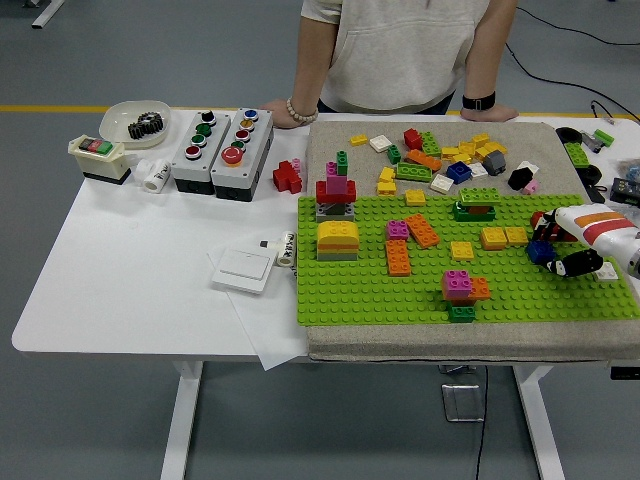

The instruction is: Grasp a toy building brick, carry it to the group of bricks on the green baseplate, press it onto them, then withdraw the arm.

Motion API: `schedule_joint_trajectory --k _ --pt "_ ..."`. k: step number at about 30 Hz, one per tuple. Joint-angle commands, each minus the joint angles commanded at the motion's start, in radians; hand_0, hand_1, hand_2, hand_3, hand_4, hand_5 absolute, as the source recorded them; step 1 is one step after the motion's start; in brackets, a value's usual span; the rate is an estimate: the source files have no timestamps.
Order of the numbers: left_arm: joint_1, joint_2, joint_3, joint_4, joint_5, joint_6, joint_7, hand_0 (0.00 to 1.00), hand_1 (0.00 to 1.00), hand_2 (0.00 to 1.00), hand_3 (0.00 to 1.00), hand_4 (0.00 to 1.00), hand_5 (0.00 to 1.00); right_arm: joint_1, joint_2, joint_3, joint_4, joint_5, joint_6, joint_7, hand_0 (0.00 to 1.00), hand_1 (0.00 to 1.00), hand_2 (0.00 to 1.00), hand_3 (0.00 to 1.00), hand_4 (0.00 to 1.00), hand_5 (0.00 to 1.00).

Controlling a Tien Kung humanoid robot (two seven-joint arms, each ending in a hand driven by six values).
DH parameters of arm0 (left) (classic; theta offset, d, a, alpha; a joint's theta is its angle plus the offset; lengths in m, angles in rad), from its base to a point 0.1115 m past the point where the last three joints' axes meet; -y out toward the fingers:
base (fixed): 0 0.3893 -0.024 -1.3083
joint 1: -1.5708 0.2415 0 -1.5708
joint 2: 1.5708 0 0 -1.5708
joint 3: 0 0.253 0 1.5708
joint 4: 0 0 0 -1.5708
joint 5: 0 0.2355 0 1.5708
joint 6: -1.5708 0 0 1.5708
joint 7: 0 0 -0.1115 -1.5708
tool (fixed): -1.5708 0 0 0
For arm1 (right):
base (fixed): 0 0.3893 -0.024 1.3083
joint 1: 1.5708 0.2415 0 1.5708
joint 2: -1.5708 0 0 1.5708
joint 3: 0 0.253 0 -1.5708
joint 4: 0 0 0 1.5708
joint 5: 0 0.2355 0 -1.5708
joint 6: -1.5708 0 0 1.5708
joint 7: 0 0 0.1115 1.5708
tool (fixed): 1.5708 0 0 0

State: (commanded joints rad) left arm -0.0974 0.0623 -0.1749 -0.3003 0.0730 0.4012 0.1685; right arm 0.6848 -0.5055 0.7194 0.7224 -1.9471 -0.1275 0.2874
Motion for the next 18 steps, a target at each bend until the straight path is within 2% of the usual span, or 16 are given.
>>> schedule_joint_trajectory --k 18 --pt "-0.004 0.001 -0.009 -0.002 0.018 -0.001 0.006 0.743 0.73 0.73 0.591 0.646 0.663 0.0 0.004 0.007 -0.005 0.001 0.015 0.001 0.532 0.525 0.577 0.55 0.758 0.176"
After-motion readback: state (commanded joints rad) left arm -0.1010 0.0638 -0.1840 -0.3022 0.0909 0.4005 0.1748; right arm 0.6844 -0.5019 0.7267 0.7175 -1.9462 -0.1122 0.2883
